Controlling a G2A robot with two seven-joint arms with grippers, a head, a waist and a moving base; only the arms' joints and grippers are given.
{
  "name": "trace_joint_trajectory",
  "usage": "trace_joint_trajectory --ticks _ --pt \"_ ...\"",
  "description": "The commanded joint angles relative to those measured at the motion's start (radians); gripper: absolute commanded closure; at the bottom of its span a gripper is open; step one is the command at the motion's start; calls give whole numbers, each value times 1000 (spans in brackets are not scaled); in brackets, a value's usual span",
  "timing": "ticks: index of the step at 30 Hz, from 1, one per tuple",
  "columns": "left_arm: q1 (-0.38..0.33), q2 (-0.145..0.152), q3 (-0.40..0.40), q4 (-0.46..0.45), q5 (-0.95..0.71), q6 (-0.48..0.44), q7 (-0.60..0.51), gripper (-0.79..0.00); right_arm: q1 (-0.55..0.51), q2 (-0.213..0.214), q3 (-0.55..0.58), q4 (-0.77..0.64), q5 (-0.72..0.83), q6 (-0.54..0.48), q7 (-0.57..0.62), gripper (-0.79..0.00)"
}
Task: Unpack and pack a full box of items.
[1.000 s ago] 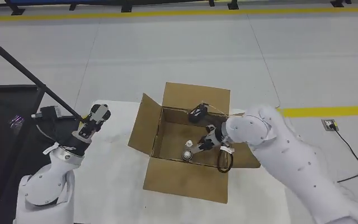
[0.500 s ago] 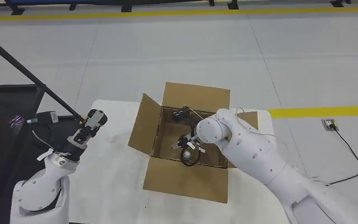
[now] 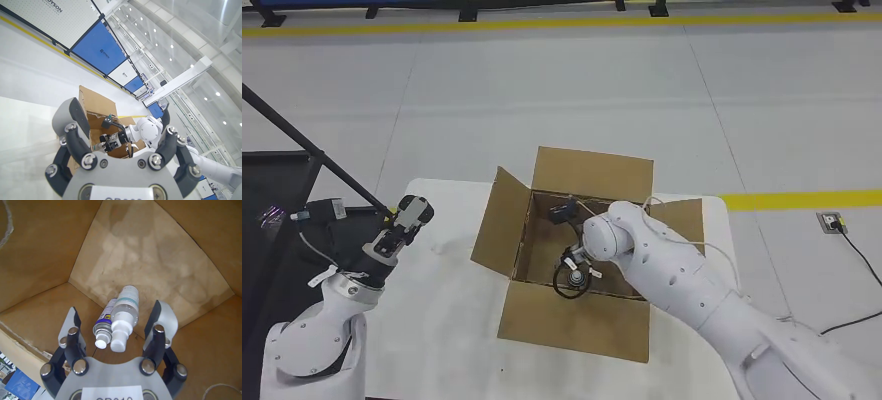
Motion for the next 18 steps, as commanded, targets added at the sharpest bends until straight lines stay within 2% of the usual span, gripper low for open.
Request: trace_joint_trajectory --ticks 1,2,4,9,10,14,18 --pt "0 0 0 0 0 0 0 -785 1 -4 1 9 -14 9 4 -225" --pt "0 0 0 0 0 0 0 -785 1 -6 3 12 -17 11 6 -182" --pt "0 0 0 0 0 0 0 -785 2 -8 6 22 -27 13 14 -175" --pt "0 0 0 0 0 0 0 -785 12 -10 17 22 -62 30 30 -92" --pt "0 0 0 0 0 0 0 -785 14 -8 30 15 -57 24 21 -9" --pt "0 0 0 0 0 0 0 -785 23 13 81 -56 -79 28 20 0" --pt "0 0 0 0 0 0 0 -785 30 61 151 -239 -187 111 88 0"
